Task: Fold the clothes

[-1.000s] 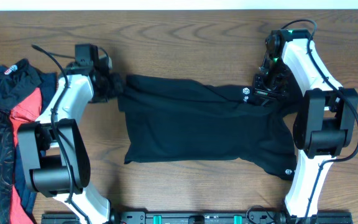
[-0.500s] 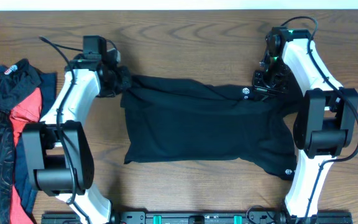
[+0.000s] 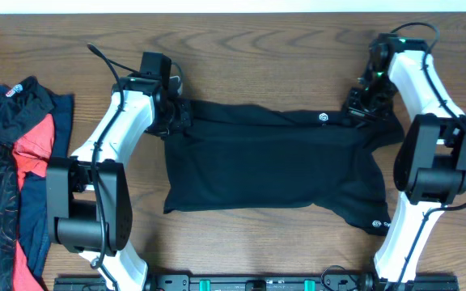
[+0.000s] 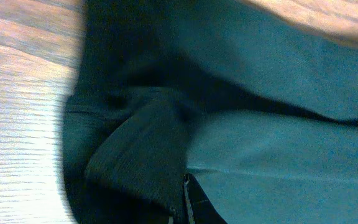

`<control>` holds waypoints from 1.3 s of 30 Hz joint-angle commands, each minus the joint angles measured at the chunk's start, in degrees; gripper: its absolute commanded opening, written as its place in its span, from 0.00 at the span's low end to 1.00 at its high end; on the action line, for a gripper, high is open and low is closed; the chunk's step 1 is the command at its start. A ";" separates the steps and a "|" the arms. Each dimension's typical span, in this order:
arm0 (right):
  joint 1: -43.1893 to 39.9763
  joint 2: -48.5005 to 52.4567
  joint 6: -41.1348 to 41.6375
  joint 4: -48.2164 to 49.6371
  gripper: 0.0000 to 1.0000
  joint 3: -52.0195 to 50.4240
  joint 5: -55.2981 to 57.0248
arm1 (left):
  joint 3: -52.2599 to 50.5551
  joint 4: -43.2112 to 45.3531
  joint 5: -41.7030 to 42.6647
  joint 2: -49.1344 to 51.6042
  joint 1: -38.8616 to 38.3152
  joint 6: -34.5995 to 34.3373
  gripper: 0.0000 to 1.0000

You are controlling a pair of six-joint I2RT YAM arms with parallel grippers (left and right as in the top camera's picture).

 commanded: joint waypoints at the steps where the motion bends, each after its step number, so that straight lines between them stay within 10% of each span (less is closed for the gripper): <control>1: -4.02 -0.31 -0.39 1.68 0.01 -0.02 1.79 | 0.20 0.72 -3.37 -1.29 1.97 -0.24 0.06; 39: -7.52 -0.31 -6.14 -9.29 0.02 0.04 -3.52 | 0.17 -14.27 0.55 -1.27 -0.39 -0.72 0.07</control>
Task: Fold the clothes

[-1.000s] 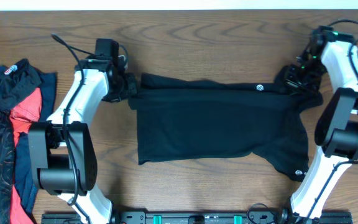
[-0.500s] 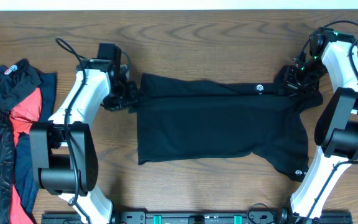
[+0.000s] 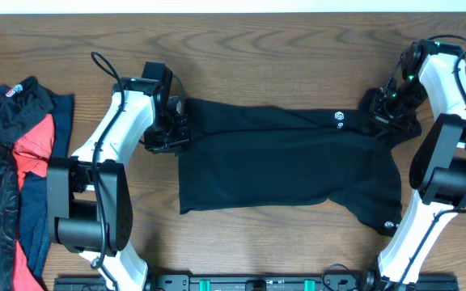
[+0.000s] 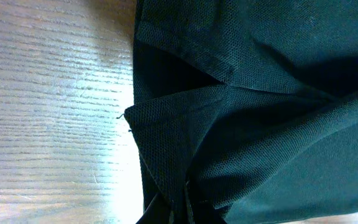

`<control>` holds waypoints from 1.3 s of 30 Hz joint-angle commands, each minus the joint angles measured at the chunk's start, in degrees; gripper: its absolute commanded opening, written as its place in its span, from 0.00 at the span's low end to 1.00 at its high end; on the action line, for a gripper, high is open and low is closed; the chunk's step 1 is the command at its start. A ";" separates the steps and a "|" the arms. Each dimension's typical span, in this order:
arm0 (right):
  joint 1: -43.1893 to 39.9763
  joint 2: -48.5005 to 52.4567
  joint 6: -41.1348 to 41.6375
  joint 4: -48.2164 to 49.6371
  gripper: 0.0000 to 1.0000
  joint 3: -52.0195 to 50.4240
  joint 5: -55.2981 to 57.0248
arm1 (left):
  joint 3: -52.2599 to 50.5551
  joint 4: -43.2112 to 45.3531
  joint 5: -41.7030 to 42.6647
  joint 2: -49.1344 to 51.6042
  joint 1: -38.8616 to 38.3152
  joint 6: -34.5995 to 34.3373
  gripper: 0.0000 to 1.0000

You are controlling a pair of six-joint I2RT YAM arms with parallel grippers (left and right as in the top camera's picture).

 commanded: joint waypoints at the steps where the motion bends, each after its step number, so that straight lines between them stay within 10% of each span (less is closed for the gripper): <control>1: -0.07 -0.31 -0.63 -0.61 0.17 0.04 0.17 | 0.17 -0.48 0.09 -1.27 0.13 -0.50 0.13; 5: 0.37 -0.31 -0.63 0.28 0.98 0.04 0.20 | 0.17 -0.20 -0.20 -1.27 0.13 -0.28 0.41; 19: -0.55 -0.31 -0.66 19.71 0.99 0.22 -1.38 | 0.17 18.60 -6.34 -1.16 0.24 -0.35 0.50; 20: -0.85 -0.31 -0.66 19.78 0.99 0.50 -2.19 | 0.24 20.20 -6.34 -1.16 0.24 -0.48 0.44; 21: -1.36 -0.31 -0.74 19.45 0.99 1.22 -3.37 | 0.55 21.77 -5.99 -1.18 0.24 -1.16 0.10; 22: -1.57 -0.31 -0.90 18.73 0.99 2.10 -3.15 | 0.94 21.97 -5.70 -1.18 0.24 -1.68 0.06; 34: -0.61 -0.35 -1.90 -3.78 0.99 31.89 4.33 | 6.36 12.15 -5.95 -7.23 0.24 -1.33 0.06; 39: 1.90 -1.77 -0.22 -13.49 0.99 37.22 4.33 | 6.32 7.61 -5.99 -13.51 0.24 -0.94 0.28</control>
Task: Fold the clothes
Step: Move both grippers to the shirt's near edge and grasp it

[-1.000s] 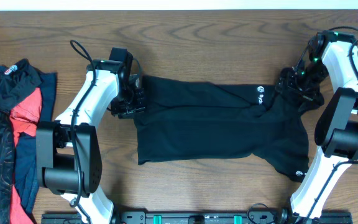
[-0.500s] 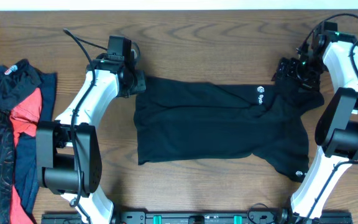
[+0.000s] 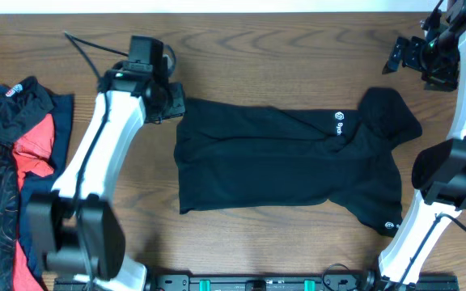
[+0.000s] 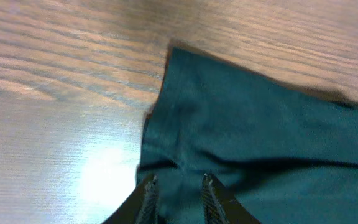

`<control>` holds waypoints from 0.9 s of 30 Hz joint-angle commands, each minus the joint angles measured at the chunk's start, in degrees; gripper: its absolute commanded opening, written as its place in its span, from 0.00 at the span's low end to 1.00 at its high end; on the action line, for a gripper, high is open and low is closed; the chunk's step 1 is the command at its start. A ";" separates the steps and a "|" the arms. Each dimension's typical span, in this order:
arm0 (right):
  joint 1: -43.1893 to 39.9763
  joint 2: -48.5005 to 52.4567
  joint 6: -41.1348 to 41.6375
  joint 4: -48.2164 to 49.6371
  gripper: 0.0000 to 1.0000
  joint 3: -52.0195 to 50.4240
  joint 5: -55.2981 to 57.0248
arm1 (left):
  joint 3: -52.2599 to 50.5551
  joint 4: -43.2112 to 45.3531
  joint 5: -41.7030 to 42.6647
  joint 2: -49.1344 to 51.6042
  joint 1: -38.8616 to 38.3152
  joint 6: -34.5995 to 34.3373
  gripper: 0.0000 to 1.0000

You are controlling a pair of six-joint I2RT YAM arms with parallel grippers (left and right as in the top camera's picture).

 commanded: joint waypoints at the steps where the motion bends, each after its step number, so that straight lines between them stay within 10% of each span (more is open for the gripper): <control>1: 3.04 -2.34 0.87 -2.05 0.99 1.40 0.81 | 1.49 -2.99 -0.48 -4.07 0.20 0.44 0.28; 12: 11.17 -15.98 5.77 -2.01 0.99 -7.54 5.14 | -4.28 -11.32 -0.20 -4.98 0.11 1.86 0.21; 27: 13.75 -41.22 10.01 16.31 0.99 -63.91 4.87 | -12.98 -11.37 -0.94 -6.49 -14.16 -0.74 0.20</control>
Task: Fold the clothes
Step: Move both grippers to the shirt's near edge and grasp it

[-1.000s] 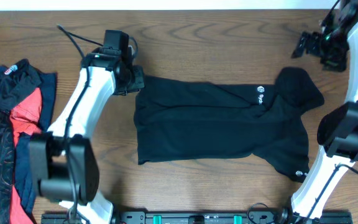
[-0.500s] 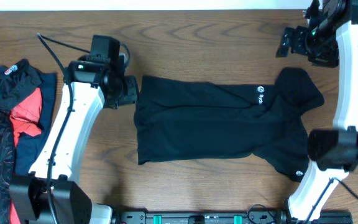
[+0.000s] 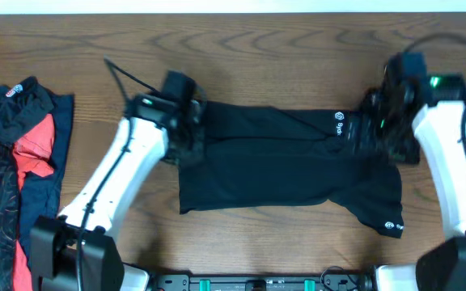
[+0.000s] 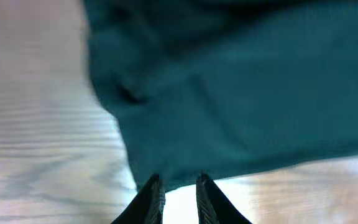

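A black shirt (image 3: pixel 281 162) lies spread flat on the wooden table (image 3: pixel 257 48), with small white logos near its upper right and lower right. My left gripper (image 3: pixel 188 139) is over the shirt's left edge. In the left wrist view the cloth (image 4: pixel 241 93) looks teal, and the left gripper (image 4: pixel 179 186) is open at its edge, with bare table between the fingertips (image 4: pixel 154 190). My right gripper (image 3: pixel 376 133) is over the shirt's right sleeve area; its jaws are hidden under the arm.
A pile of black, red and blue clothes (image 3: pixel 10 162) lies at the table's left edge. The arms' base rail (image 3: pixel 257 283) runs along the front edge.
My left gripper has moved from the shirt's upper left corner down onto its left edge. My right arm was off at the far right corner and is now over the shirt's right sleeve.
Both grippers first held the shirt's upper corners. The shirt then lay shifted to the right, still held. After that both grippers were off it, the left open at the upper left corner and the right far away. Now both are back over the shirt's sides.
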`<control>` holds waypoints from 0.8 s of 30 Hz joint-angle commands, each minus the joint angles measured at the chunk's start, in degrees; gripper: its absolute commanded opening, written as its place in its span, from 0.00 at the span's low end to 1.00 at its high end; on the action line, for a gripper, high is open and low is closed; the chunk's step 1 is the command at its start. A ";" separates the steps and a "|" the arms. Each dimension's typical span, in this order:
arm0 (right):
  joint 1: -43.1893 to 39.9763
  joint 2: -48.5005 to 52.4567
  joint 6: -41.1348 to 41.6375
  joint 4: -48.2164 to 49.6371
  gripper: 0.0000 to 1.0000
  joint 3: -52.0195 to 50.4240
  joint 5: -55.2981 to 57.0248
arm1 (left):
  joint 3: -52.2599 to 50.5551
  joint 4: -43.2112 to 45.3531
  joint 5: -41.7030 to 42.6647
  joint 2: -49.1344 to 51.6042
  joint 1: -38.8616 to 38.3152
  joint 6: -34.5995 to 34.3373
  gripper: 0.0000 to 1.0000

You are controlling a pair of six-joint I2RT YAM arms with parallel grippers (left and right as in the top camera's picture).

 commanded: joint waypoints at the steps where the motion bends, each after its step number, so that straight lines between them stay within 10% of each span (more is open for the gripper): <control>1: 0.61 -5.22 1.73 1.66 0.99 -6.69 0.92 | -4.85 1.81 -1.42 -2.05 -3.72 -3.30 0.20; 12: 2.95 -9.20 2.62 5.88 0.99 -21.42 -0.68 | -24.26 11.15 -1.62 -14.69 -9.46 -10.36 0.50; 24: 6.82 -19.96 13.29 7.76 0.99 -31.63 -5.27 | -28.81 12.85 -1.55 -14.82 -9.46 -10.86 0.54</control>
